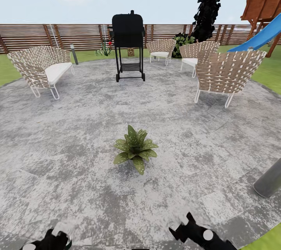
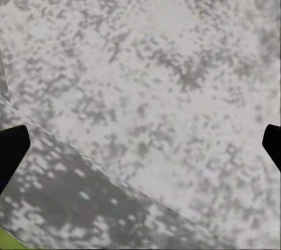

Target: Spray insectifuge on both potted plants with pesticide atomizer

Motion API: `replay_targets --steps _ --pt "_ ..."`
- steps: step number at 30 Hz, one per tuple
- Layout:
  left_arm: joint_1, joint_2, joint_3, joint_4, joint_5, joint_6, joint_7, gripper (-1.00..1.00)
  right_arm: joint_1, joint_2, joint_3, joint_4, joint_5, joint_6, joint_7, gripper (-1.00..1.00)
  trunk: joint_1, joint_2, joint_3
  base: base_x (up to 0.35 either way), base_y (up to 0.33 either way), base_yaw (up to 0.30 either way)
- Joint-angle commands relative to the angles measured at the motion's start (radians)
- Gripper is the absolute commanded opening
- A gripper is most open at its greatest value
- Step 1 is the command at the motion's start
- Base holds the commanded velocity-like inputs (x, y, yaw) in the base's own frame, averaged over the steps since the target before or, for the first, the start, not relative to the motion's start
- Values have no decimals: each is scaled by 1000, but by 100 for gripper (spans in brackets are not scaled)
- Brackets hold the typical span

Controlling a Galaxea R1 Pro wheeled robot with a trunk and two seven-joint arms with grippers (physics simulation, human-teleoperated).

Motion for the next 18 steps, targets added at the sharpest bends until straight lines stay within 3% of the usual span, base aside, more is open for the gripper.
replay_targets --steps 1,3,5,6,10,14,18 --pt "9 -1 62 23 24 -33 44 -100 0 2 -23 62 -19 -45 -94 100 0 0 -1 0 0 0" --pt "31 -2 139 46 88 -121 128 -100 1 4 -49 168 -96 -132 -261 100 0 0 -1 0 0 0" --pt "49 -3 169 52 128 -161 184 -100 3 3 -55 210 -164 -187 -339 100 0 0 -1 0 0 0" --pt "69 -5 182 55 165 -179 233 -100 7 3 -57 229 -235 -219 -380 100 0 0 -1 0 0 0" --pt "104 -11 192 103 224 -213 298 -100 45 4 -58 239 -379 -240 -404 100 0 0 -1 0 0 0" --pt "123 -14 194 226 245 -365 310 -100 64 4 -59 241 -425 -243 -407 100 0 0 -1 0 0 0" --pt "124 -14 188 242 239 -387 309 -100 67 2 -58 240 -428 -242 -408 100 0 0 -1 0 0 0"
